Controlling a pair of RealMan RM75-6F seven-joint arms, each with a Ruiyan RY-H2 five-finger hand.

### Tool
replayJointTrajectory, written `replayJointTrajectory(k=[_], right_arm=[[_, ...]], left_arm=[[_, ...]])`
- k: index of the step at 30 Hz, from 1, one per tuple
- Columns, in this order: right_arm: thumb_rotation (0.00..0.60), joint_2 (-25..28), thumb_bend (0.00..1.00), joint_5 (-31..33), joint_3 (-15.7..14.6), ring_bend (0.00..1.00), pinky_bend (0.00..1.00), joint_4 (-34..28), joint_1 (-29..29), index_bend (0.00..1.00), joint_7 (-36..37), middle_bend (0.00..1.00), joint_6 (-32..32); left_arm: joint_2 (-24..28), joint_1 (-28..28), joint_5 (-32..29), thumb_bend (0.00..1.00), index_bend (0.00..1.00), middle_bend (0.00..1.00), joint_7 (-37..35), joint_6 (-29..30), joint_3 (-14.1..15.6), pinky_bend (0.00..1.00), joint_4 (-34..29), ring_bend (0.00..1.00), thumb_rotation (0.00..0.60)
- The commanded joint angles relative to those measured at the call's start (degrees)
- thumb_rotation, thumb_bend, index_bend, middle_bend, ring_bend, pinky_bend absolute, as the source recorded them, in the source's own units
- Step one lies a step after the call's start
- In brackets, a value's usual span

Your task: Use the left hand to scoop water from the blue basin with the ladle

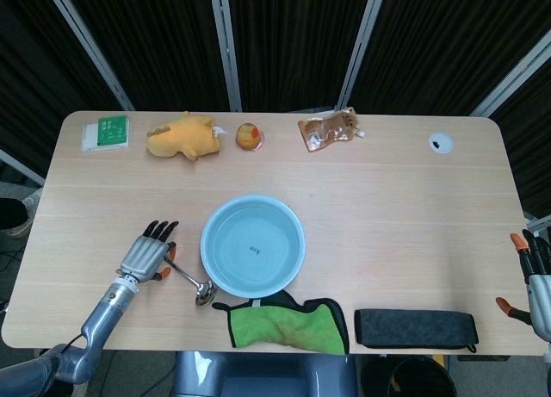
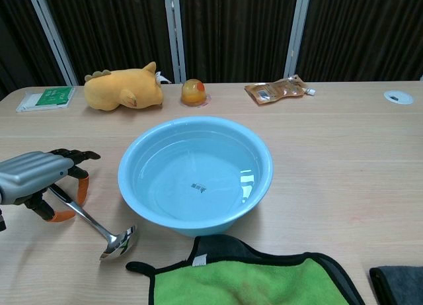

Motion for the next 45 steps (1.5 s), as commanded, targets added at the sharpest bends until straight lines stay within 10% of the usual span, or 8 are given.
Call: replayJointTrajectory(k=[1, 10, 21, 45], right_arm=[[0.600, -0.02, 0.00, 0.15, 0.10, 0.00, 0.00, 0.00, 0.02, 0.00, -0.06, 0.00, 0.01], [0.600, -0.05, 0.00, 0.77, 0.38, 0.00, 0.00, -0.07, -0.02, 0.00, -0.26, 0.00, 0.10], [0.600, -0.12, 0.00, 0.99, 0.43, 0.00, 0.00, -0.14, 0.01, 0.00, -0.64, 0.00, 0.08], [0.600, -0.17, 0.00, -1.80, -0.67, 0.00, 0.00, -0.60, -0.78, 0.00, -0.67, 0.00, 2.15]], left_arm=[[-0.38, -0.40, -0.12, 0.28, 0.49, 0.00, -0.45, -0.69, 0.19, 0.00, 0.75, 0.00, 0.600], [-1.39, -1.13, -0.15, 0.29, 0.51, 0.00, -1.15, -1.73, 0.63, 0.00, 2.40, 0.00, 0.600], [0.12, -1.12, 1.66, 0.62, 0.63, 0.00, -2.54, -1.12, 2.28, 0.00, 0.82, 0.00, 0.600], [19.76, 3.06, 22.89, 0.61, 0.69, 0.00, -9.06, 16.90, 12.34, 0.00, -24.97, 0.00, 0.600]])
